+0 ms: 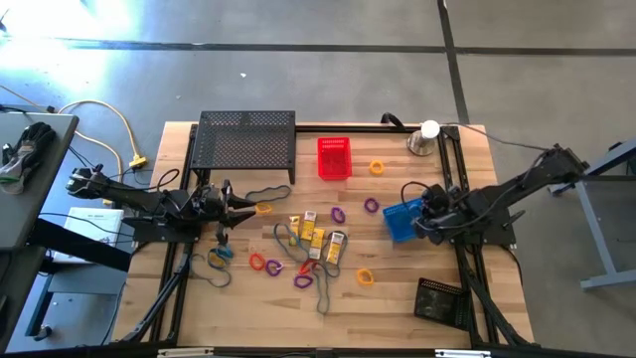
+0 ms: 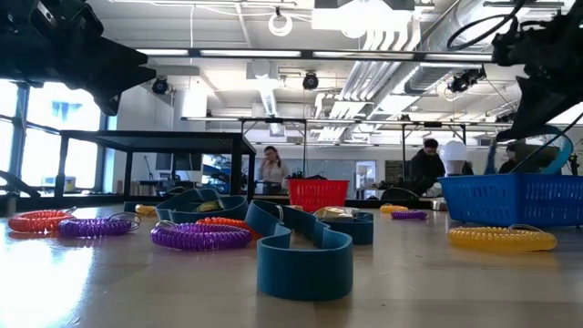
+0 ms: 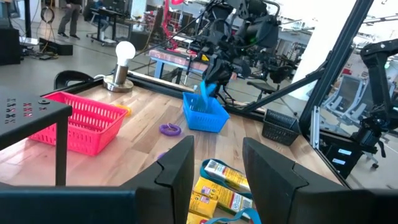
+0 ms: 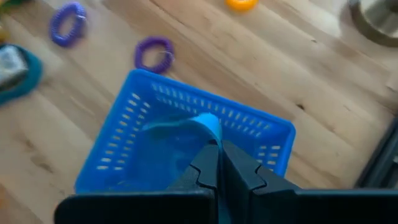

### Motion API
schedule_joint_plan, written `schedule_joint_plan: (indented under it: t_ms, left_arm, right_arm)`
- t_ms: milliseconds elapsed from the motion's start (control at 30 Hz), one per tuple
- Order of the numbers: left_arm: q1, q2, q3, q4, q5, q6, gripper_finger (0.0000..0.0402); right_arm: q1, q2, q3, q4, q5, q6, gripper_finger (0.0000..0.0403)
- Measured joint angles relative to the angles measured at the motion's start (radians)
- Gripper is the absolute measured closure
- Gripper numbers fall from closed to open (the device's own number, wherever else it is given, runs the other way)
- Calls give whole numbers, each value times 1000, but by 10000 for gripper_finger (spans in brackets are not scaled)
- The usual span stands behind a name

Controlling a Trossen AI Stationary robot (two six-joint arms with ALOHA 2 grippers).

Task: Pick & Place Office Desk Supplies
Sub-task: Put the blue rubber band into the blue bin

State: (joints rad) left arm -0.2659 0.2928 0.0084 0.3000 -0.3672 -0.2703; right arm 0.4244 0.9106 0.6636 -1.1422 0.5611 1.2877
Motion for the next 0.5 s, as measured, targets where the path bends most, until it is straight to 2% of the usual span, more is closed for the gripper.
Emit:
schedule_joint_plan:
  t_ms: [233,400,500]
  left_arm:
    - [0,0,0,0,0,0,269]
    - [0,0,0,0,0,1,269]
    - [0,0,0,0,0,0,269]
  right_arm:
    - [-68,81,0,-2,-50,-8,400]
    - [-119,149,0,27,-141,-76,400]
    - [-139,187,0,73,-154,-129,400]
